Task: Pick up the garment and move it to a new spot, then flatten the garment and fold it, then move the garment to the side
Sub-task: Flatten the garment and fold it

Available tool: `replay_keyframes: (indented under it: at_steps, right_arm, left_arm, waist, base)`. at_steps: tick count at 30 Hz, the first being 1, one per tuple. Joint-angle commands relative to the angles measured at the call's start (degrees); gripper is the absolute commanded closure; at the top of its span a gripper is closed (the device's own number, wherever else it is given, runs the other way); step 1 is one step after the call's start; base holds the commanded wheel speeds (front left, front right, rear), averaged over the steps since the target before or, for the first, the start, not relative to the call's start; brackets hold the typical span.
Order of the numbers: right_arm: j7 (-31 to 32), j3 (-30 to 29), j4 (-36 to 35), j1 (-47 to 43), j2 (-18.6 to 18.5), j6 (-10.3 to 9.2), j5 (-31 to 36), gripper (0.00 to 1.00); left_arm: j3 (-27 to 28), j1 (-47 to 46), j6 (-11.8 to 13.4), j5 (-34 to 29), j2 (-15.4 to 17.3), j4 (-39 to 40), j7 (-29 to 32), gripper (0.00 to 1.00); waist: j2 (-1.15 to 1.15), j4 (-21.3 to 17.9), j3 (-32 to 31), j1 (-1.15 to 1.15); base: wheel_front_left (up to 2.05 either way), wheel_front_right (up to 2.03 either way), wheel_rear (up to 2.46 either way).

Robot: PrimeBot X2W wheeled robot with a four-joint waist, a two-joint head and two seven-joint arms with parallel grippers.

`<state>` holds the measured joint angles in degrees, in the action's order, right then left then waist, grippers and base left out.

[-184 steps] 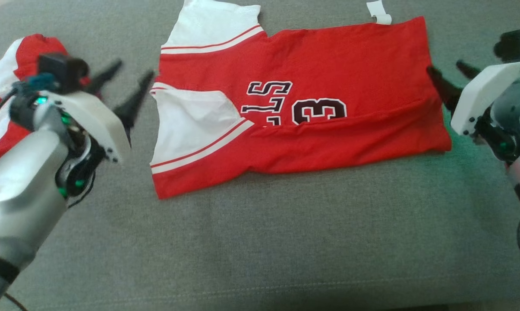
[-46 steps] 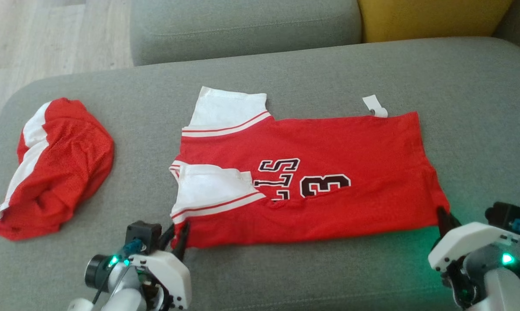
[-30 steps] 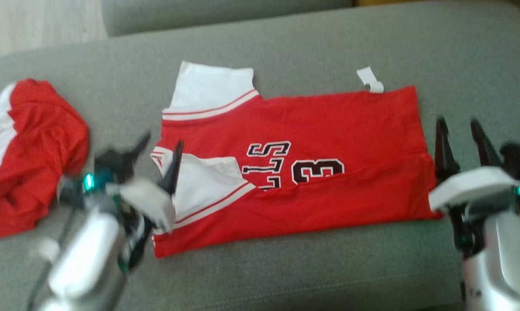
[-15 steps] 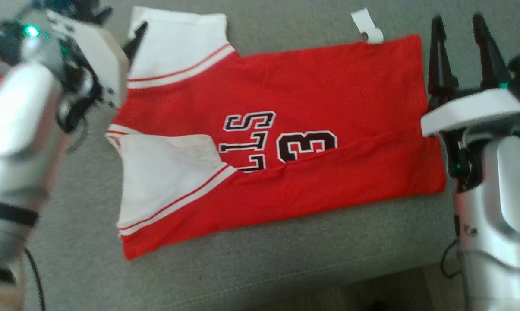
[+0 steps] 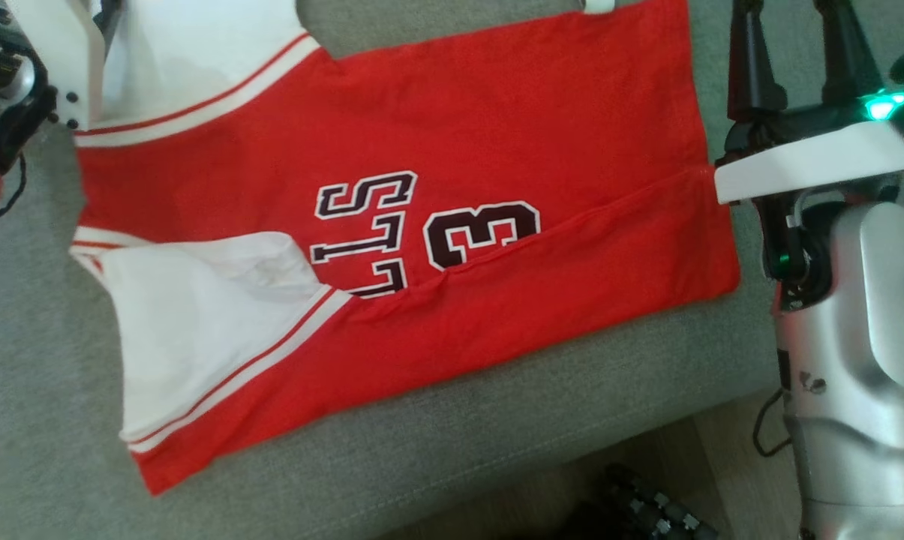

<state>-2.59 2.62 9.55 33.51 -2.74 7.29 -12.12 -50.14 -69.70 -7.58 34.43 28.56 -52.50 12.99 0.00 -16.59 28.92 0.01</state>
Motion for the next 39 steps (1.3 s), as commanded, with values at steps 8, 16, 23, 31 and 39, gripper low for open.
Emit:
replay_keyframes:
  at_steps: [8, 16, 23, 31, 39]
  right_arm:
    - [-1.1, 0.7, -3.0, -0.9, -0.1, 0.20, -1.4, 0.00]
    - [-1.2, -0.7, -1.5, -0.6, -0.1, 0.20, -0.8, 0.00]
    - [-0.5, -2.4, 0.6, 0.5, -0.1, 0.20, 1.1, 0.00]
    - [2.1, -4.5, 5.5, 2.6, -0.8, 0.20, 4.4, 0.00]
    - [5.4, -5.1, 13.3, 5.0, -4.9, 0.20, 4.1, 0.00]
  left_arm:
    - [-4.1, -5.5, 0.1, 2.7, 1.6, -3.8, -0.8, 0.00]
    - [-9.4, -4.6, 0.1, 11.0, 1.1, -0.7, 4.0, 1.00]
    - [-12.4, -5.6, 0.1, 15.3, 1.2, 1.6, 1.1, 1.00]
    - [-13.8, -5.1, 0.1, 17.1, -2.0, 2.2, -8.8, 1.00]
    - [-15.7, -3.3, 0.1, 18.4, -4.0, 5.6, -15.8, 1.00]
  waist:
    - [0.00, -1.7, 2.2, -0.01]
    - [0.00, -1.4, 1.6, -0.01]
    - [0.00, 1.2, -0.2, -0.01]
    - [0.00, 6.8, -4.9, -0.01]
    - [0.00, 12.6, -9.4, -0.01]
  base:
    - [0.00, 0.00, 0.00]
    - [0.00, 0.00, 0.00]
    - [0.00, 0.00, 0.00]
    - [0.00, 0.00, 0.00]
    - [0.00, 0.00, 0.00]
